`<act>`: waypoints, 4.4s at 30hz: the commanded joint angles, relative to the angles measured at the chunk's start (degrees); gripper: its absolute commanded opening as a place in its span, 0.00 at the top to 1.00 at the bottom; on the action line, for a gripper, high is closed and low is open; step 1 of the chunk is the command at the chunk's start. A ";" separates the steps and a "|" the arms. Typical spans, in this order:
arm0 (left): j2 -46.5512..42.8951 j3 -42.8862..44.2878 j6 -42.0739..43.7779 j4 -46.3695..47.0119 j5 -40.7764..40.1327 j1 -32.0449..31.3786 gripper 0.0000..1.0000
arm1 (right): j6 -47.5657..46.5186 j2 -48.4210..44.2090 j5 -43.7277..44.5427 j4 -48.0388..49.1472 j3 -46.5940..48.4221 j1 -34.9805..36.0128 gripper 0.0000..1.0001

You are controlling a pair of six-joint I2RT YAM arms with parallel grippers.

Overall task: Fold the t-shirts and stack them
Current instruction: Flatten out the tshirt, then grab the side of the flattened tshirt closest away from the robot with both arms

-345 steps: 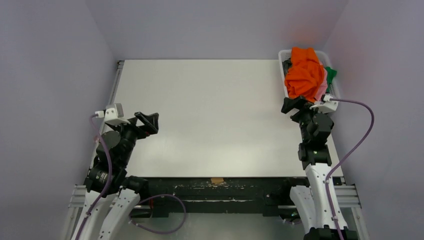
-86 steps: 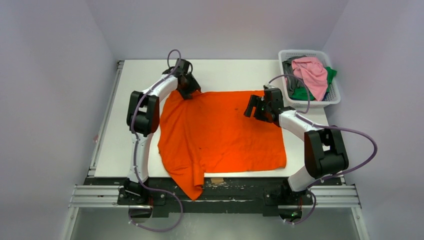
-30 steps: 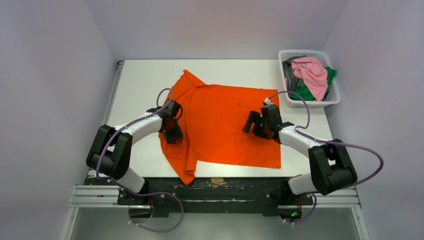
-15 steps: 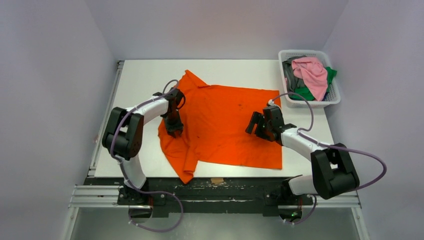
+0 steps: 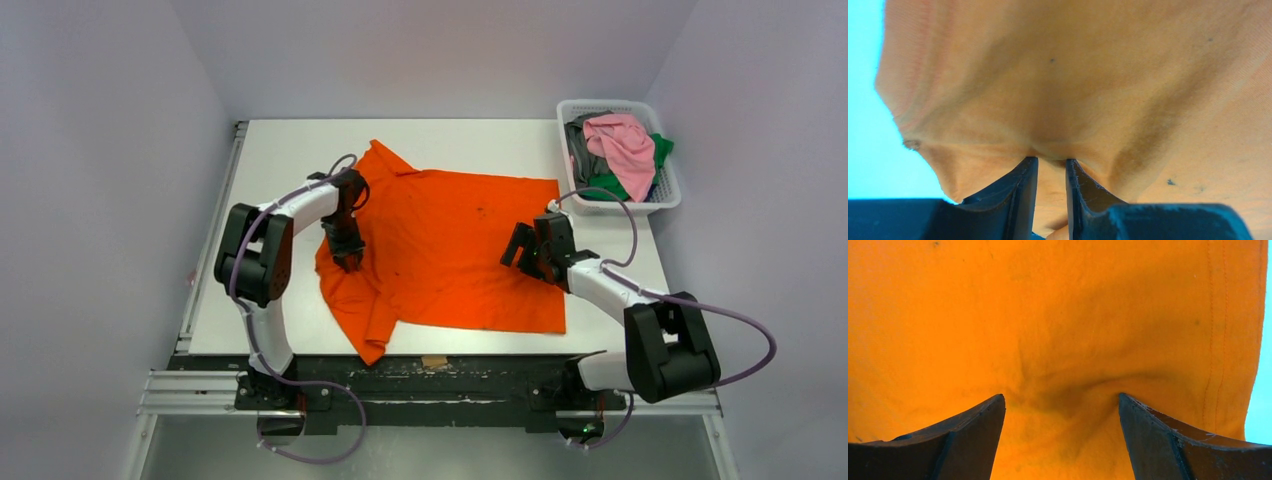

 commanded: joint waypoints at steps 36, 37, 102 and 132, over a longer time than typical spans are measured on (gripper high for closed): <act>-1.22 16.97 2.00 -5.03 -6.71 -1.63 0.53 | -4.84 -17.22 -3.41 -12.17 4.18 -10.63 0.13; -4.91 13.31 1.46 -2.56 -5.89 -2.48 0.46 | -4.48 -18.94 -3.65 -12.15 2.86 -10.57 0.13; -30.34 -29.11 -12.61 13.42 -6.92 -12.18 0.42 | 11.13 -25.67 21.66 -20.97 0.05 5.39 0.07; -38.09 -39.23 -13.26 17.30 -9.22 -14.51 1.00 | 9.50 -12.08 13.50 -20.44 -1.33 5.45 0.31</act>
